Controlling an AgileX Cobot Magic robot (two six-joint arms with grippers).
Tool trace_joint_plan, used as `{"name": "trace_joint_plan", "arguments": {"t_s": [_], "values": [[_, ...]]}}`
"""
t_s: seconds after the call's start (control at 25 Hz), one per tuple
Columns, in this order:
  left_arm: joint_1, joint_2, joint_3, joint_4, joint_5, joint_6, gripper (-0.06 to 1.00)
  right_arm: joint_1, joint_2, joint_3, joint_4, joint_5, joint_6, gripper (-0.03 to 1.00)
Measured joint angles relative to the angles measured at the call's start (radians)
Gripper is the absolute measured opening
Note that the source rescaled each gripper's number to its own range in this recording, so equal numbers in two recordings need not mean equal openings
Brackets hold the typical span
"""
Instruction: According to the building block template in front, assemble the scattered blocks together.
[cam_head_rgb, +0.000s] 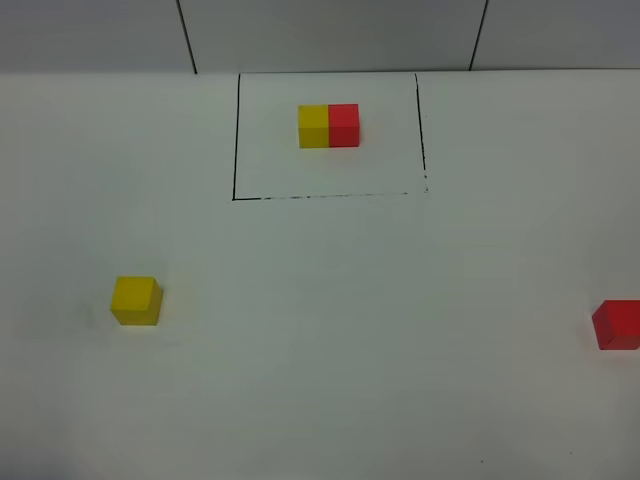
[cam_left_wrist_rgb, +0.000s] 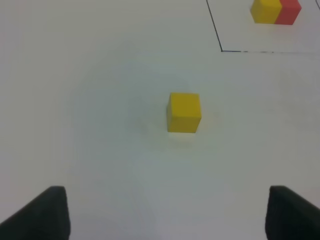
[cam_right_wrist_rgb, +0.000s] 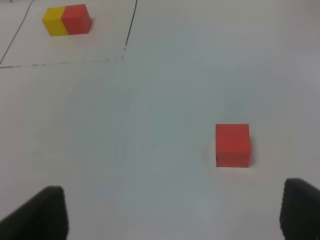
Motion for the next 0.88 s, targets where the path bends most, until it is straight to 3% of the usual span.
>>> {"name": "trace_joint_plan", "arguments": {"t_s": [0.88], "values": [[0.000,0.000,0.000,0.000,0.000,0.000,0.75,0.000,0.000,0.000,0.000,0.000,0.000,0.73]]}}
